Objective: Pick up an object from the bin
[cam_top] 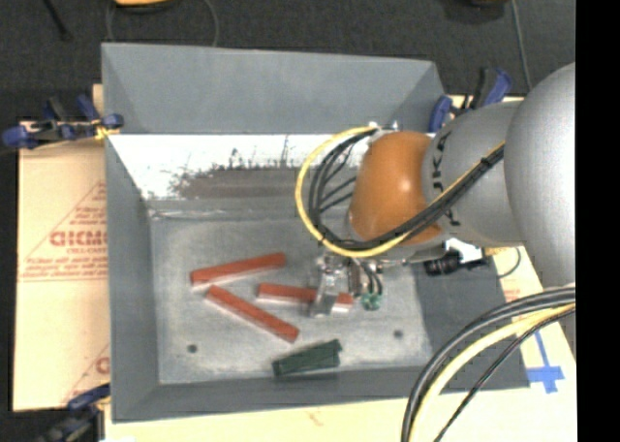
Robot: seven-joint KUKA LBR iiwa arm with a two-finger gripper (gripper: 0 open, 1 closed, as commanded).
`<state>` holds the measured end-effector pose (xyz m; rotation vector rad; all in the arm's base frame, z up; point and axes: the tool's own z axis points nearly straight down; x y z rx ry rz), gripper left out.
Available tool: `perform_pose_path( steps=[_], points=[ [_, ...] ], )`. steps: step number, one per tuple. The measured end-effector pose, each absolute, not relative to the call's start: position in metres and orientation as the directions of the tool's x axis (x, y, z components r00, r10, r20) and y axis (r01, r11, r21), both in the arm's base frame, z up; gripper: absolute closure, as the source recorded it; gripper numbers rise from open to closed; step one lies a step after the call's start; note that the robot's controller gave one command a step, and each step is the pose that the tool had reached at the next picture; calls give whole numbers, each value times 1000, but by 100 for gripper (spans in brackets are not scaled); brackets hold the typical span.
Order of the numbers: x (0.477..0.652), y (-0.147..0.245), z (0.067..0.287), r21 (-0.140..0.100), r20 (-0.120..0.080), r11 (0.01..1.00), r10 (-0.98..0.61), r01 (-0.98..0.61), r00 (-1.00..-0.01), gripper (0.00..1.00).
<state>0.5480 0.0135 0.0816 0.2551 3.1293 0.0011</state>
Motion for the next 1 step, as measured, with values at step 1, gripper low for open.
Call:
perform_pose_path(
  steps=[1],
  points=[
    [554,35,215,3,-12,995,104,104,-995,100]
  ],
)
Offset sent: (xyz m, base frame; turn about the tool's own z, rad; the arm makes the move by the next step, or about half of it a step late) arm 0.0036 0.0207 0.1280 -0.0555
